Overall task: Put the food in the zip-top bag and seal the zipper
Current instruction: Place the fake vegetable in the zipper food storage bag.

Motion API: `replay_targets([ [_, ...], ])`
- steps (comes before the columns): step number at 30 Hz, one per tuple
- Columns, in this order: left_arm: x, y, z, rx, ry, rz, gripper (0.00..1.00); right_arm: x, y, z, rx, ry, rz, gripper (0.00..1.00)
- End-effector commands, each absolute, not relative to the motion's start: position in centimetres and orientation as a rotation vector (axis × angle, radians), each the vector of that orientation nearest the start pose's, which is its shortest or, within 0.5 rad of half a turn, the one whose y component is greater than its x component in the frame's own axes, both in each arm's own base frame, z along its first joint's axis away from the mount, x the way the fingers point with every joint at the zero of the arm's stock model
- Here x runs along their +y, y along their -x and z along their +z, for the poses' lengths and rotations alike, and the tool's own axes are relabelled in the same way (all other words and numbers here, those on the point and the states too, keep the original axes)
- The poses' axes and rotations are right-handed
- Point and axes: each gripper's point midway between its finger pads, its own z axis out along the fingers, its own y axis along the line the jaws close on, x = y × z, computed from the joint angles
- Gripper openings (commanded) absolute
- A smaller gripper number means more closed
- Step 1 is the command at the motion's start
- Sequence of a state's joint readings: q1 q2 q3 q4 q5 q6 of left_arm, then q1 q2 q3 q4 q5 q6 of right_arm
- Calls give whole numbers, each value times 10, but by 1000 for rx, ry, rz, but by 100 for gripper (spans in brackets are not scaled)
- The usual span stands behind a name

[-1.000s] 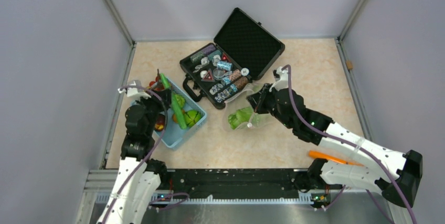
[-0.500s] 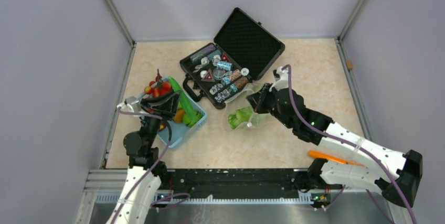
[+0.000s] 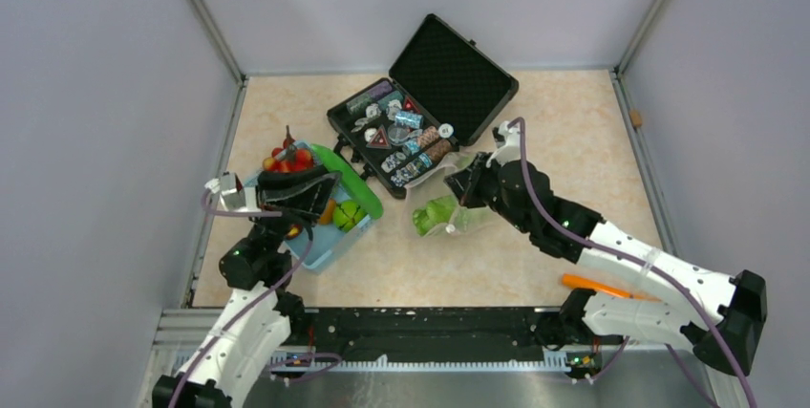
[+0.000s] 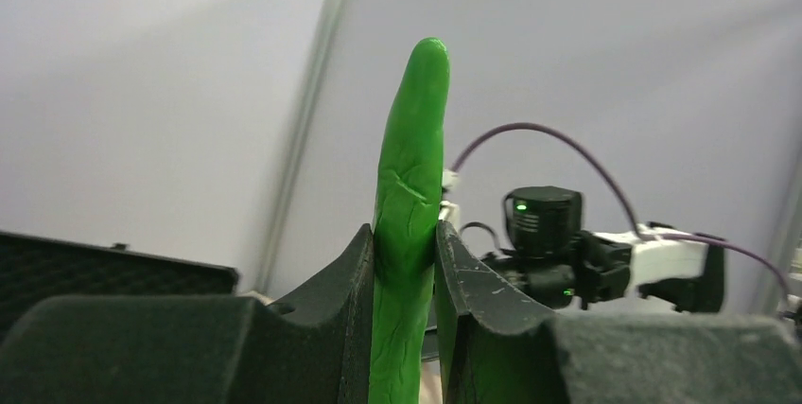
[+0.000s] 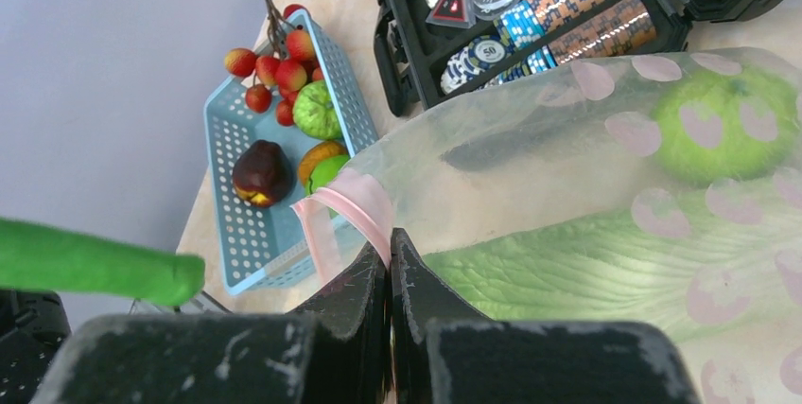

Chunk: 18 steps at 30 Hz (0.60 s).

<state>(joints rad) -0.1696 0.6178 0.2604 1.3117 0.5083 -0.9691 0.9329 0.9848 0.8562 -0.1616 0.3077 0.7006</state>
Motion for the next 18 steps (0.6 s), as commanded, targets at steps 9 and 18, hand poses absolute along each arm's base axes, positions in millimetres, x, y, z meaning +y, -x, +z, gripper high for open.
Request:
replay_targets([
  [9, -218, -149, 426, 680, -379, -1362, 0, 306, -230, 305, 1867, 71, 1047, 0],
  [18, -263, -174, 415, 720, -495, -1201, 0, 303, -216, 333, 1813, 85, 1138, 0],
])
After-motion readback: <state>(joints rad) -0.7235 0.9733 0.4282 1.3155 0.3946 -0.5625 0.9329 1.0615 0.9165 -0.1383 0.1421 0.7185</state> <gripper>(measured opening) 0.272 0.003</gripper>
